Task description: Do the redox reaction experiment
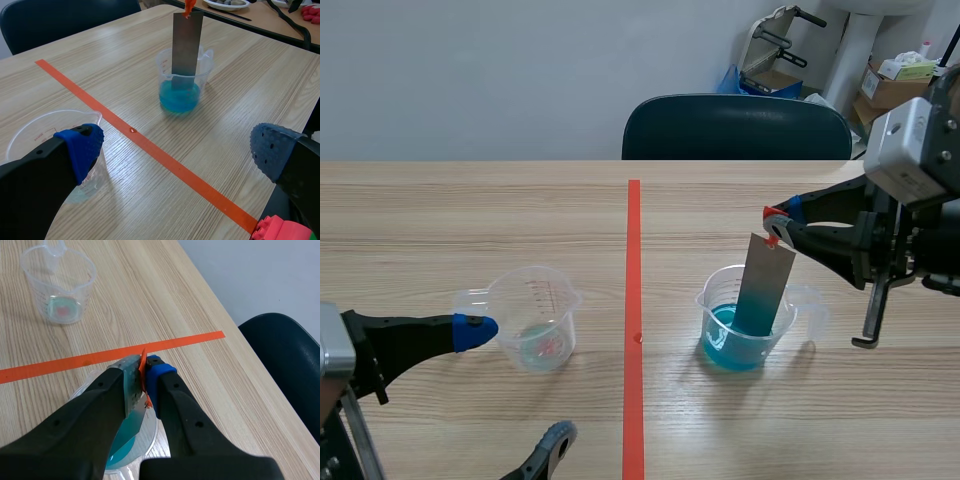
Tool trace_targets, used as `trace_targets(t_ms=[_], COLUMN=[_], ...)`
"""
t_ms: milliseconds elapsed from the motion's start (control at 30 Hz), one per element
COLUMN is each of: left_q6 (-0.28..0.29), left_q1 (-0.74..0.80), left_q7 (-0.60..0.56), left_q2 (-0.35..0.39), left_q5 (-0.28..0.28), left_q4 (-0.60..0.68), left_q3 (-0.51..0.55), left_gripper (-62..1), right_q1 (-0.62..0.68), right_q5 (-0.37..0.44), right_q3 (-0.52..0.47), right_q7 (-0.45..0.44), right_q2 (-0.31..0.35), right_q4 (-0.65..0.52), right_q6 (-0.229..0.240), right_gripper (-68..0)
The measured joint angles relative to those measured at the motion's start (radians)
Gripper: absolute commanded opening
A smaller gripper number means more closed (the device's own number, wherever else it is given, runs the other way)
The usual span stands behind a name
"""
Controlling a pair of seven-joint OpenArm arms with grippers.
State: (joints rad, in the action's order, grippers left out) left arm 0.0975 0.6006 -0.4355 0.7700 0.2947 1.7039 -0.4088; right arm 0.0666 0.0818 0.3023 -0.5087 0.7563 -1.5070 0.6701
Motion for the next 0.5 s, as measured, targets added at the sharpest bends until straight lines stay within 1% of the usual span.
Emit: trace_targets(t_ms=[500], left_q6=[0.0], left_q1=[0.0], left_q7=[0.0], left_q2=[0.0], left_q5=[0.0], left_q4=[0.0], left_q3=[0.0], left_gripper=[1.4], right_q1=[0.0], right_q5=[0.0], right_q3=[0.0], right_q7=[0.0], right_q2=[0.0], right_q4=[0.0], right_q6=[0.006], right_gripper=[-66.9])
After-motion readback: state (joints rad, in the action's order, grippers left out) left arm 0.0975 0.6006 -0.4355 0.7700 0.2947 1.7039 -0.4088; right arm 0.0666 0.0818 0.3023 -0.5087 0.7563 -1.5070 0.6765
